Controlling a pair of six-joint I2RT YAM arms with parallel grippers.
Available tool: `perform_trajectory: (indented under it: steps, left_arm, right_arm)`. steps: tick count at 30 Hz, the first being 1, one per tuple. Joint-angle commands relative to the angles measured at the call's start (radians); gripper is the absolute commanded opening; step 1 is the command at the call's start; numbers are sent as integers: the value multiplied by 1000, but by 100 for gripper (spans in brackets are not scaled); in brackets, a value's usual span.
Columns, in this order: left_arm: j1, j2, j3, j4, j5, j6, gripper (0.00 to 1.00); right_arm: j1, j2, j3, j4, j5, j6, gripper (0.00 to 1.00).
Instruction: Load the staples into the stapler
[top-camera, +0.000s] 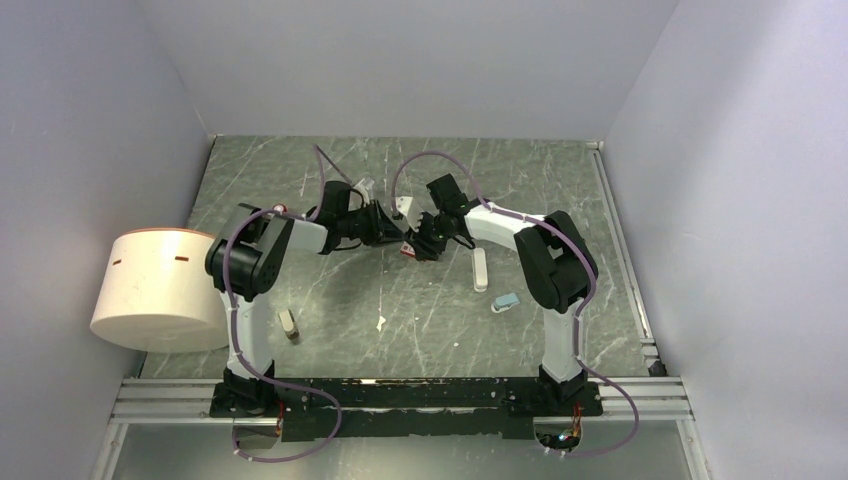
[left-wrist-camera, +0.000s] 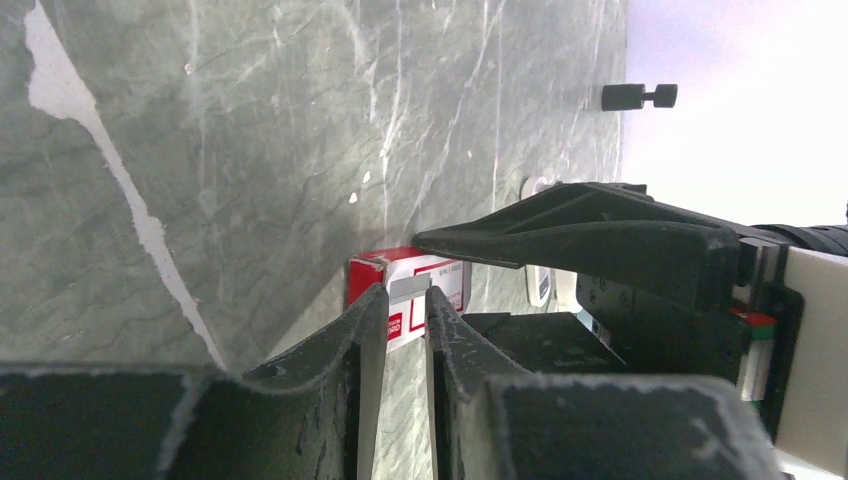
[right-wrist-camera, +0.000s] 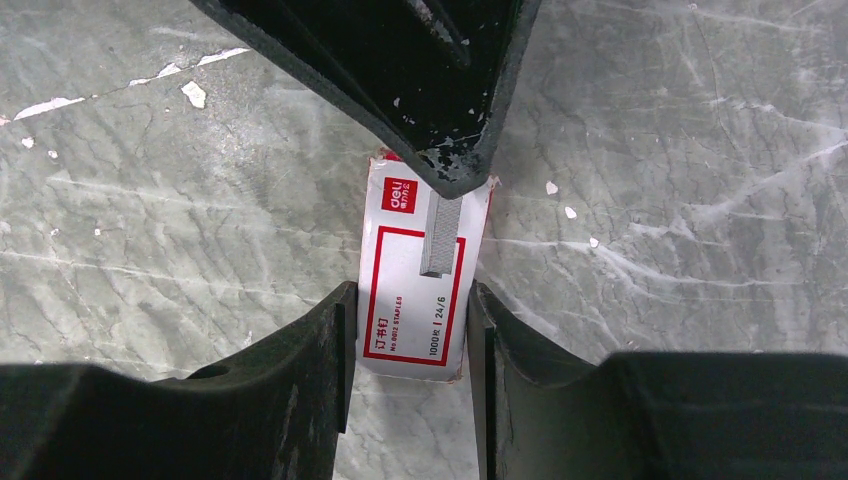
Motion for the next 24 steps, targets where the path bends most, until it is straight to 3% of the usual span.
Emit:
perform_trajectory:
  steps: [1, 8, 16, 24]
  left_arm:
    - [-7, -31, -7, 60, 20, 10, 25]
    - [-8, -8, -2, 11, -17, 37, 32]
    - [-11, 13, -9, 35, 1, 30, 27]
    - [-16, 15, 1, -35, -45, 71, 29]
  right_arm:
    - [15, 27, -25, -16, 25, 1, 40]
    - [19, 30, -25, -18, 32, 2, 42]
    - [23, 40, -16, -29, 35, 3, 41]
    - [22, 44, -16, -24, 33, 3, 41]
